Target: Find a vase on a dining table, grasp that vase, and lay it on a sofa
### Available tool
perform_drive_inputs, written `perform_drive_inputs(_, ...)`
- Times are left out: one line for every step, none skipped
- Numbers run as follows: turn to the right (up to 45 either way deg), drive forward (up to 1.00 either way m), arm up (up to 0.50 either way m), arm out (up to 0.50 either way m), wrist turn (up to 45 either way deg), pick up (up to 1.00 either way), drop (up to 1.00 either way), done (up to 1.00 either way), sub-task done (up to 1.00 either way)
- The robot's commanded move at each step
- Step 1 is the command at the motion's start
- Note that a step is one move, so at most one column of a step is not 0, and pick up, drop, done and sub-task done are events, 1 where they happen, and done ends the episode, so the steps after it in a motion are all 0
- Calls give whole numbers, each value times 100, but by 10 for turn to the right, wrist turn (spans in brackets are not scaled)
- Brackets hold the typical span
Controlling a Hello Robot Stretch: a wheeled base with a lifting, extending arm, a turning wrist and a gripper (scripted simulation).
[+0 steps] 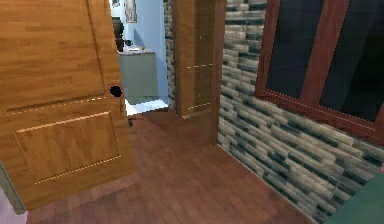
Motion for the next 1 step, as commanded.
perform_drive_inputs(0,0,0,0,300,0,0,0,0)
